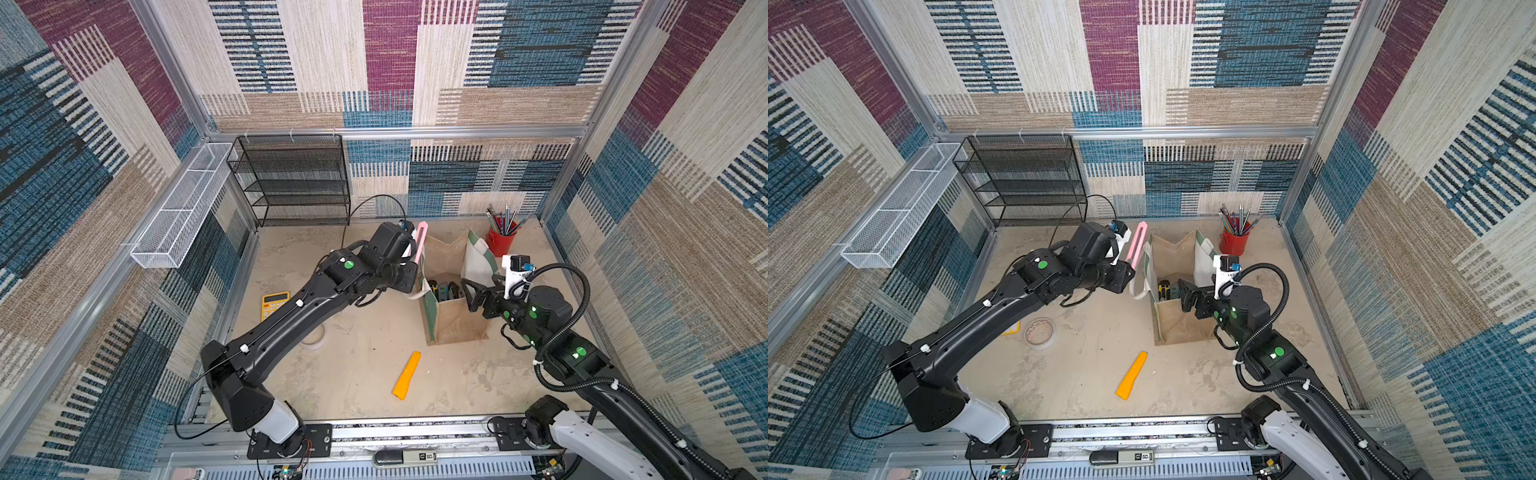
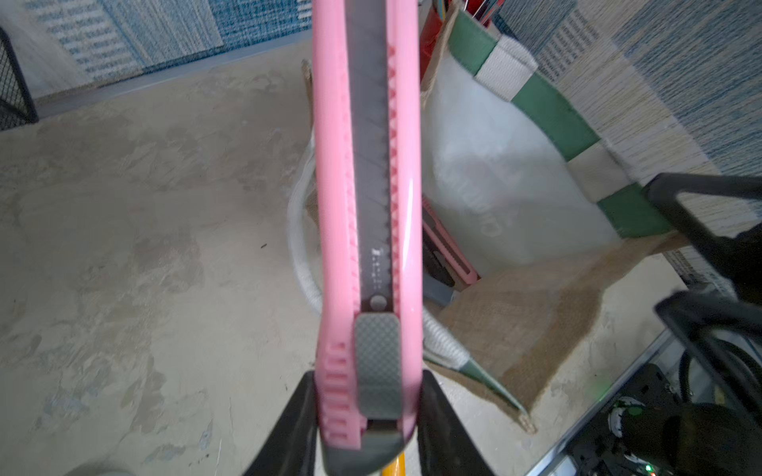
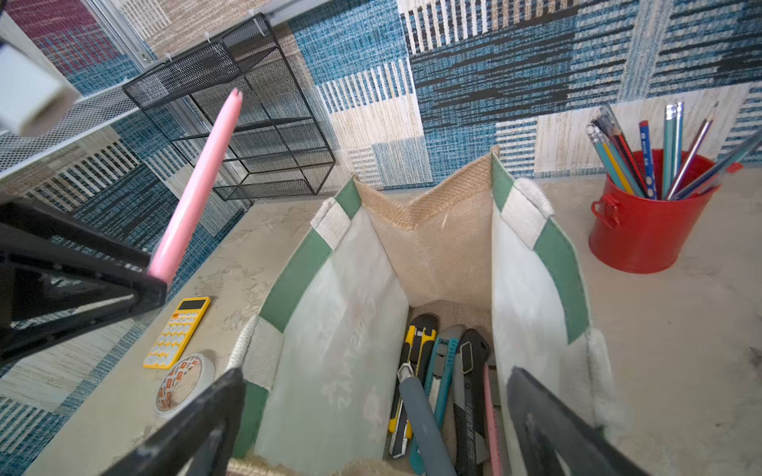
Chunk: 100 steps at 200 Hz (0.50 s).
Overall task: Place the art knife into the pouch
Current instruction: Place the utility knife in the pouch.
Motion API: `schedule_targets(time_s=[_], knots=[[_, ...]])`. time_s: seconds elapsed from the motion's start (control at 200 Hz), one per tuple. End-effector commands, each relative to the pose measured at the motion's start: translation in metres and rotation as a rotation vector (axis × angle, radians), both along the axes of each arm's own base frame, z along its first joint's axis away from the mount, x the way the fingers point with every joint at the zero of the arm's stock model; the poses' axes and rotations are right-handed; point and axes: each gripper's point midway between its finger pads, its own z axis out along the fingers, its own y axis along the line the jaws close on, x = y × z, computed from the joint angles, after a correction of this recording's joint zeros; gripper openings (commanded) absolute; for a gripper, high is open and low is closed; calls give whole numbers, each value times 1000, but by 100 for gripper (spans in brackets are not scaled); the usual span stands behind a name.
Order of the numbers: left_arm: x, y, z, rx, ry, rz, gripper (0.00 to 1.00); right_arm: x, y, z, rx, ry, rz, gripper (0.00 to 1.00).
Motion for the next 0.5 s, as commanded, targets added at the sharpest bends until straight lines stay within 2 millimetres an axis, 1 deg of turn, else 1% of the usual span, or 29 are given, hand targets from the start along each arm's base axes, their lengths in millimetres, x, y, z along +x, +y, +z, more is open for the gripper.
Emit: schedule_targets(time_s=[0.0, 0.15, 0.331, 0.366, 0.426, 0.456, 0.496], knots=[[1, -25, 0, 3, -2, -74, 16, 1, -5, -4, -4, 10, -28, 100], [7, -53, -5, -4, 13, -116, 15, -2, -6, -7, -4, 26, -32, 99], [14, -73, -6, -13, 21, -142, 16, -8, -9, -10, 17, 20, -30, 100], [15, -77, -8, -10, 26, -150, 18, -9, -10, -10, 14, 21, -33, 99], [16, -83, -11, -10, 35, -163, 25, -9, -11, -10, 8, 22, -35, 100], [17, -85, -13, -8, 40, -169, 29, -10, -11, -9, 4, 20, -33, 100], [18, -87, -15, -3, 44, -173, 38, -10, -11, -6, 0, 17, -30, 100]])
